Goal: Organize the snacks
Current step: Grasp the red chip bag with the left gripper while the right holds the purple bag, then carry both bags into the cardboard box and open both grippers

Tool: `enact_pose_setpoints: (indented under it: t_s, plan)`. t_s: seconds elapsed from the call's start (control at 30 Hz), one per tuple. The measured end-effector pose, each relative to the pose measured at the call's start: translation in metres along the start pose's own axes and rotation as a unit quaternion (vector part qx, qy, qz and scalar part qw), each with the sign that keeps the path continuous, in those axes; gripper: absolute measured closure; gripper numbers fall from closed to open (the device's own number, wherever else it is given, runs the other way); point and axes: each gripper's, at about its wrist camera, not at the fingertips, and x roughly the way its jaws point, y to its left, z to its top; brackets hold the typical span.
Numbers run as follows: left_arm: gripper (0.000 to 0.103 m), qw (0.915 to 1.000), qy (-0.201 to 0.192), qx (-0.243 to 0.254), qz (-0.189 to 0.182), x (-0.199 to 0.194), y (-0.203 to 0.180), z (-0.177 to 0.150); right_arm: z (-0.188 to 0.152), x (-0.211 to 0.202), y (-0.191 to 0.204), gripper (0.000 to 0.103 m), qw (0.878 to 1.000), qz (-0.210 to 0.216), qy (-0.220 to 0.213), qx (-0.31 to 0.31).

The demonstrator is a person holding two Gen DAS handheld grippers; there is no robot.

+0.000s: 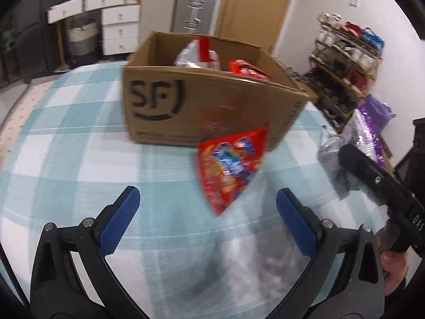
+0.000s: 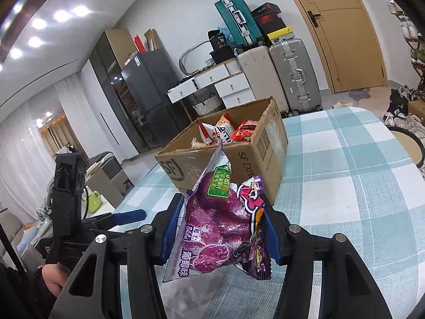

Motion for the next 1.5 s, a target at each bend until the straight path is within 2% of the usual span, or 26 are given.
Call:
enact_pose_setpoints:
  t_s: [0.1,0.23,0.5,0.67,0.73,0.8,0.83,0.9,1.0,1.2,1.5]
  plan:
    - [0.001,0.9996,0.019,-0.009,-0.020,0.014,-0.007,0.009,0.002,-0.004,-0.005,0.047,1.000,0.001,-0.005,0.011]
    - [0.001,0.9989,0.035,-0.015,-0.027,0.030,-0.013,0.022,0.006,-0.013,-0.010,0.047,0.999,0.012,-0.023,0.029]
    - [0.002,0.9986,0.043,-0.025,-0.017,0.051,-0.015,0.036,0.008,-0.018,-0.010,0.047,0.999,0.011,-0.026,0.028]
    - [0.022,0.9983,0.049,-0.022,-0.022,0.067,-0.010,0.043,0.008,-0.014,-0.011,0.047,0.999,0.012,-0.020,0.034]
    - [0.037,0.9982,0.053,-0.018,-0.022,0.068,-0.009,0.040,0.009,-0.013,-0.011,0.047,0.999,0.011,-0.018,0.036]
    - [0.041,0.9984,0.048,-0.015,-0.027,0.068,-0.007,0.040,0.009,-0.012,-0.011,0.047,0.999,0.011,-0.017,0.036]
    - [0.049,0.9984,0.046,-0.014,-0.030,0.067,-0.005,0.039,0.009,-0.011,-0.011,0.047,0.999,0.010,-0.016,0.036]
    - [0.053,0.9979,0.043,-0.007,-0.048,0.066,-0.004,0.036,0.010,-0.009,-0.012,0.047,0.999,0.009,-0.014,0.036]
    - [0.058,0.9981,0.037,0.005,-0.048,0.061,-0.002,0.034,0.010,-0.007,-0.012,0.047,0.999,0.009,-0.010,0.036]
    - [0.060,0.9984,0.034,0.003,-0.046,0.042,0.008,0.030,0.010,-0.002,-0.014,0.047,0.999,0.012,-0.006,0.036]
    - [0.060,0.9988,-0.003,0.033,-0.036,-0.016,-0.001,0.024,0.007,0.009,-0.013,0.047,0.999,0.029,0.003,0.027]
